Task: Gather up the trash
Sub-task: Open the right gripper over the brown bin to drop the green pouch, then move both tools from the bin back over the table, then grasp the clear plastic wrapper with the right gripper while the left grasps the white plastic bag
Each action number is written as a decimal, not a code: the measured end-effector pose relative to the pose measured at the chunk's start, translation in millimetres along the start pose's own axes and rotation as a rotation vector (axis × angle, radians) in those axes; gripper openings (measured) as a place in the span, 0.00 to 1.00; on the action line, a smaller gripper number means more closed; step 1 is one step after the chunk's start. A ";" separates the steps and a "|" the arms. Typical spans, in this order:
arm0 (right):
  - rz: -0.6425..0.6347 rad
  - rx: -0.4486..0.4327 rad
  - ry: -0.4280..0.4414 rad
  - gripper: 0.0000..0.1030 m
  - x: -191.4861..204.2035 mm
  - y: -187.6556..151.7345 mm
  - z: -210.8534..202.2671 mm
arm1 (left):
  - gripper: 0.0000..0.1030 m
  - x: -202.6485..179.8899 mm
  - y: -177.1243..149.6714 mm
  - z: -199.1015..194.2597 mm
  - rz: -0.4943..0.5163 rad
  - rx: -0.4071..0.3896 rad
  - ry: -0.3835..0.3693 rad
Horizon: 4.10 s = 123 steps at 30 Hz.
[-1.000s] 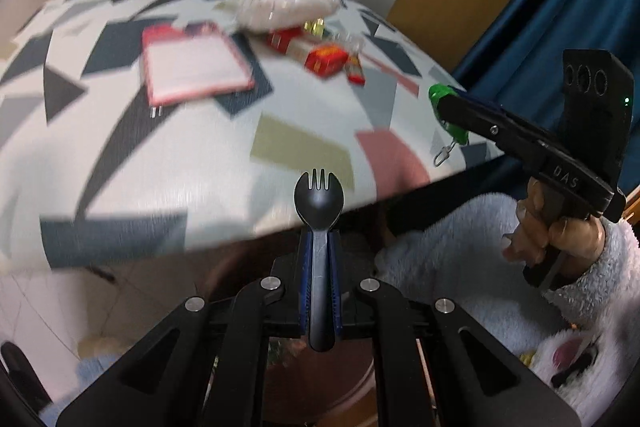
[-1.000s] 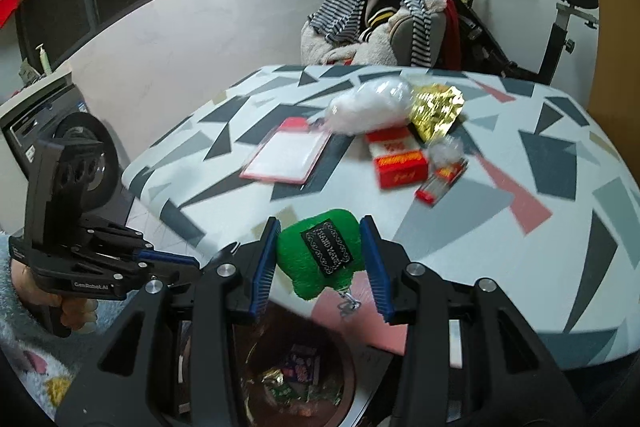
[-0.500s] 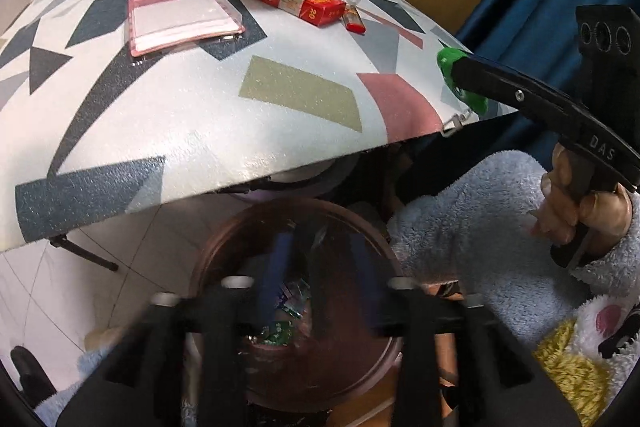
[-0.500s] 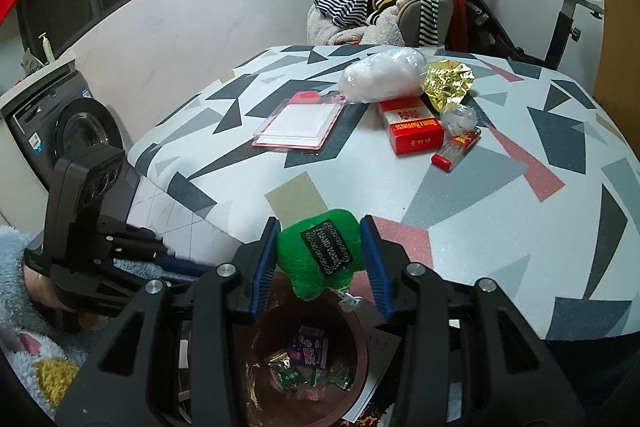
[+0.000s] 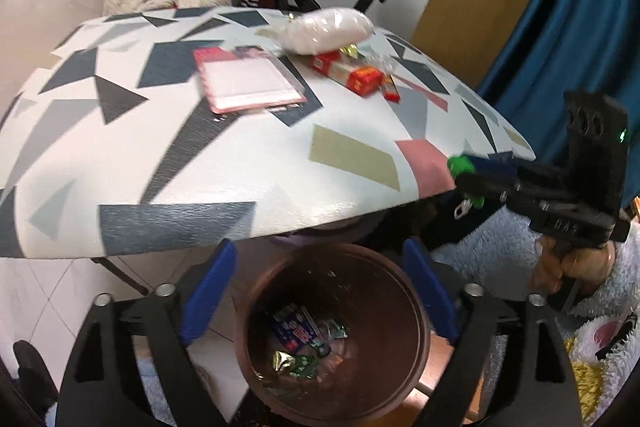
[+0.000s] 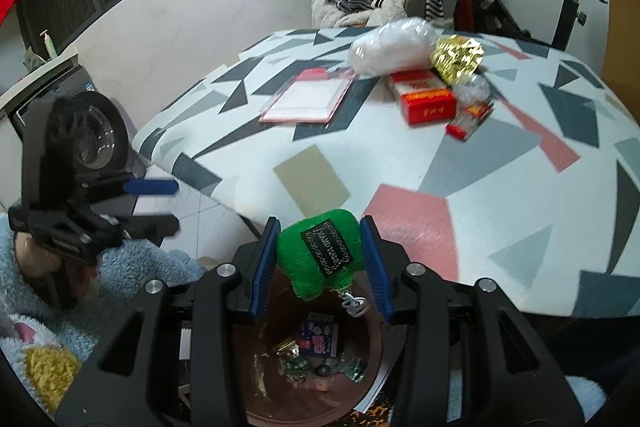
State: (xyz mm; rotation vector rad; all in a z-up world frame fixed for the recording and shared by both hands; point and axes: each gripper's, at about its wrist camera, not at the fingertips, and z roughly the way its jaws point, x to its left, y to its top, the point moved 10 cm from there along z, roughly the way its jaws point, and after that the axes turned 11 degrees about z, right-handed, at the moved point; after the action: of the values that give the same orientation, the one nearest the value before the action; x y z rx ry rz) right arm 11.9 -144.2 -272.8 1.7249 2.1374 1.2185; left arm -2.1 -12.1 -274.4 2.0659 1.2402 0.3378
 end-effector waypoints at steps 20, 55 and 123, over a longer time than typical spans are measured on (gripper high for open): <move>-0.074 0.246 0.021 0.42 24.4 -78.2 71.4 | 0.94 23.2 -13.6 -19.2 -0.014 -0.066 0.182; 0.047 -0.122 -0.133 0.95 -25.7 -10.0 16.6 | 0.94 43.7 -13.6 -22.6 -0.088 -0.090 0.250; 0.041 -0.054 -0.018 0.24 -140.8 161.4 78.4 | 0.69 84.6 202.5 140.1 -0.739 -0.112 -0.247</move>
State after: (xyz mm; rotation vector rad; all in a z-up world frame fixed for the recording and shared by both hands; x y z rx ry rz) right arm 225.2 -224.9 -271.1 1.7589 2.0492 1.2543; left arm 252.4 -61.2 -249.5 1.3739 1.6663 -0.1823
